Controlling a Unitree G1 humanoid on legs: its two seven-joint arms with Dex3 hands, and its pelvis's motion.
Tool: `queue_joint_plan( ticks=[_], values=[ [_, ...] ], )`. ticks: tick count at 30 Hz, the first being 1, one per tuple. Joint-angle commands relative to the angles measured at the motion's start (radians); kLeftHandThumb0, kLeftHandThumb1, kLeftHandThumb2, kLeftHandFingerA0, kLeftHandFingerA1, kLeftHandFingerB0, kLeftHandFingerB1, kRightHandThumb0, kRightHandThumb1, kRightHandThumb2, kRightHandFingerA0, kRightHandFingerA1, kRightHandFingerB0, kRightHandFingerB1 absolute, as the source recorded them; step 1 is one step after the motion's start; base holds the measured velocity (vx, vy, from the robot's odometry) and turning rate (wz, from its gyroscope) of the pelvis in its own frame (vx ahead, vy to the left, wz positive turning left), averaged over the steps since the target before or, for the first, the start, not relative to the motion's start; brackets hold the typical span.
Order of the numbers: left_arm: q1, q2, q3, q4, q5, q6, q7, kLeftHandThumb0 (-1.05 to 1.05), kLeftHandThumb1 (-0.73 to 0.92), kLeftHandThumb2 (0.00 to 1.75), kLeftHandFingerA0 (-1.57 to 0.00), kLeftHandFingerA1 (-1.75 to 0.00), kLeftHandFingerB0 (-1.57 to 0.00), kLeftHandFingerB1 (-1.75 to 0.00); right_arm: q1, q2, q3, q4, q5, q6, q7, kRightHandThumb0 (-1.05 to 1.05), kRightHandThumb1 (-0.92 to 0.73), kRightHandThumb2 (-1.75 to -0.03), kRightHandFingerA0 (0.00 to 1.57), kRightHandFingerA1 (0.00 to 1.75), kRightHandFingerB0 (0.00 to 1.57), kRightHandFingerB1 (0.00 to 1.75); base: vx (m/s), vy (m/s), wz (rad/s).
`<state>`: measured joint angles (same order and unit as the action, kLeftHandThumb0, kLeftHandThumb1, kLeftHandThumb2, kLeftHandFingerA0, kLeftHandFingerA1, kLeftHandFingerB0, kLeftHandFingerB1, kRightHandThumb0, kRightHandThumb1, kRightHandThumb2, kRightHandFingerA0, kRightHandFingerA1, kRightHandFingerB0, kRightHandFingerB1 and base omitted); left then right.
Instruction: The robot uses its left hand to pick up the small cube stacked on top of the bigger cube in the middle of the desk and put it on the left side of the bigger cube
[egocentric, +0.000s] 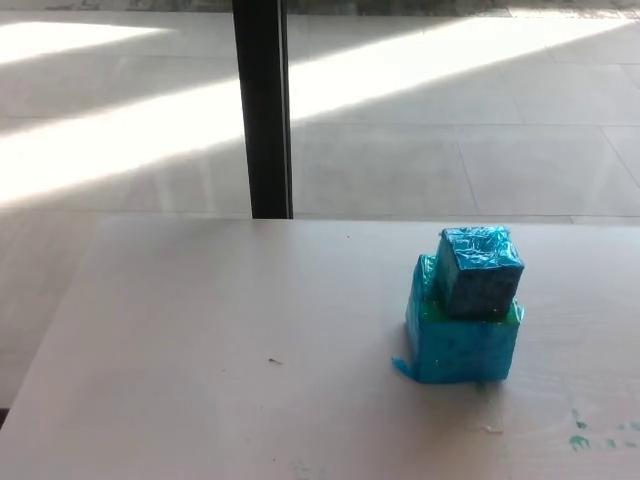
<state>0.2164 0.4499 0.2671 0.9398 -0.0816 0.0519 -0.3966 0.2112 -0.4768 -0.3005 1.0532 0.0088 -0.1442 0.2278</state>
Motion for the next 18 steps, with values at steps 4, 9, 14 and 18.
queue_joint_plan(
  ticks=[4,9,14,18],
  values=[
    [-0.021,0.116,0.115,-0.085,-0.13,0.237,-0.132,-0.79,0.7,1.02,-0.2,-0.53,-0.08,-0.41,-0.013,-0.038,-0.06,0.048,0.074,-0.077,0.09,-0.69,-0.73,-0.62,0.26,0.62,0.29,0.44,0.0,0.0,0.0],
    [-0.139,0.194,0.107,-0.12,-0.118,0.229,-0.201,-0.78,0.87,0.67,-0.23,-0.37,-0.12,-0.24,-0.019,-0.05,-0.053,0.071,0.064,-0.119,0.108,-0.68,-0.71,-0.65,0.27,0.63,0.27,0.46,0.0,0.0,0.01],
    [-0.254,0.239,0.133,-0.247,-0.166,0.371,-0.188,-0.73,0.85,0.67,-0.26,-0.34,-0.12,-0.24,-0.023,-0.052,-0.051,0.088,0.067,-0.134,0.1,-0.67,-0.74,-0.62,0.3,0.63,0.31,0.45,0.0,-0.002,0.01],
    [-0.367,0.28,0.111,-0.294,-0.136,0.336,-0.197,-0.74,0.91,0.67,-0.22,-0.36,-0.11,-0.29,-0.019,-0.054,-0.049,0.077,0.068,-0.131,0.108,-0.69,-0.7,-0.65,0.27,0.61,0.25,0.44,0.0,0.0,0.0]
  ],
)
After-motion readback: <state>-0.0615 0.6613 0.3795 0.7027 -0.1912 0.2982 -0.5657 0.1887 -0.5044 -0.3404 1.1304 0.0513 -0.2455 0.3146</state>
